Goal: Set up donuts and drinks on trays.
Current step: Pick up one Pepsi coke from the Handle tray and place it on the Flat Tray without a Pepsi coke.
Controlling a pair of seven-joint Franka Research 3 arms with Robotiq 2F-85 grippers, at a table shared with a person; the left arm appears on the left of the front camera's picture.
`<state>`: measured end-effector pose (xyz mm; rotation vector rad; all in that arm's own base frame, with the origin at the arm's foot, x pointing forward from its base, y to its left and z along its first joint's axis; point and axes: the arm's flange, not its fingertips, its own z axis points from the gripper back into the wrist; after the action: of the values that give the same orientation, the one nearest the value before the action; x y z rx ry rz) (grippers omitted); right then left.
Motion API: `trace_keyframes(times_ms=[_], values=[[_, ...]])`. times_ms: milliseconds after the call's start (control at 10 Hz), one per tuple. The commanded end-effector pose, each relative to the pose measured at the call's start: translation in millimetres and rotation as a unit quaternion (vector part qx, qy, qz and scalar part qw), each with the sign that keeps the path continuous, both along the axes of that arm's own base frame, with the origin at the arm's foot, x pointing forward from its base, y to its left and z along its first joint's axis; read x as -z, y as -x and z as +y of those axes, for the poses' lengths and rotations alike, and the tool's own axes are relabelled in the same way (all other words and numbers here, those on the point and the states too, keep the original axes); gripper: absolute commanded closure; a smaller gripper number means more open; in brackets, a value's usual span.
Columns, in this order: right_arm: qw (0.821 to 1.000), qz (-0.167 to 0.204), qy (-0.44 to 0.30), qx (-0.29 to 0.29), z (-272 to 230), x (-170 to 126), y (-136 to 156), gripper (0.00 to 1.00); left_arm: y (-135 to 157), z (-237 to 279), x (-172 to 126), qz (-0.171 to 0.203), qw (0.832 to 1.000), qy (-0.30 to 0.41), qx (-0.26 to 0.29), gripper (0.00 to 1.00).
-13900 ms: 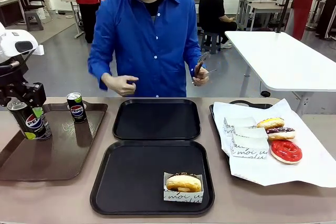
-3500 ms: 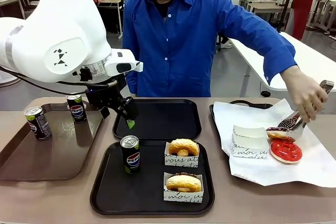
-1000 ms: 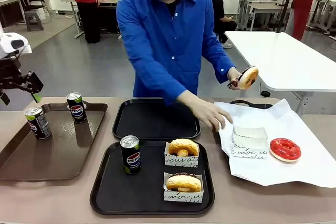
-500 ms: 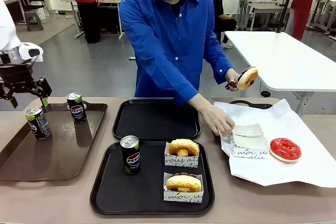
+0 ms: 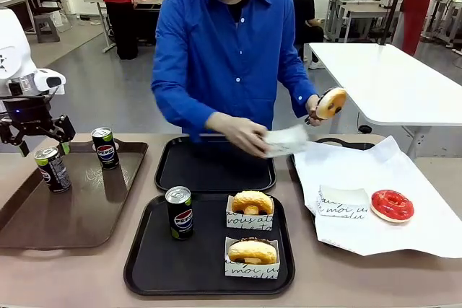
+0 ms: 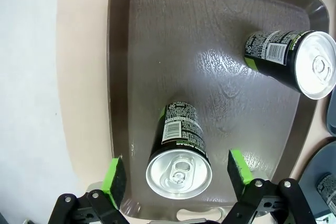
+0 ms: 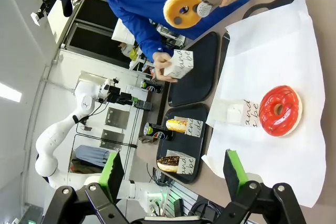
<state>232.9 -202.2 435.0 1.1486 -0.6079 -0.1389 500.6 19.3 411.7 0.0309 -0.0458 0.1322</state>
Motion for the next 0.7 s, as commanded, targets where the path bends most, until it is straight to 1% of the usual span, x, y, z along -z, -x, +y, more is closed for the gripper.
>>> trace_keyframes(times_ms=[0, 200, 400, 600], values=[[1.0, -0.011, -0.005, -0.002, -0.4, 0.5, -1.2, 0.0, 1.0, -1.3, 6.9, -0.014, 1.0, 0.012, 0.001, 0.0], [1.0, -0.011, -0.005, -0.002, -0.4, 0.5, -1.2, 0.0, 4.3, -2.4, 13.5, -0.014, 1.0, 0.017, 0.006, 0.0], [1.0, -0.011, -0.005, -0.002, -0.4, 0.5, -1.2, 0.0, 8.2, -2.8, 18.4, -0.003, 1.0, 0.02, 0.009, 0.0], [1.0, -0.011, -0.005, -0.002, -0.4, 0.5, -1.2, 0.0, 8.7, -3.5, 20.8, -0.005, 1.0, 0.021, 0.01, 0.0]])
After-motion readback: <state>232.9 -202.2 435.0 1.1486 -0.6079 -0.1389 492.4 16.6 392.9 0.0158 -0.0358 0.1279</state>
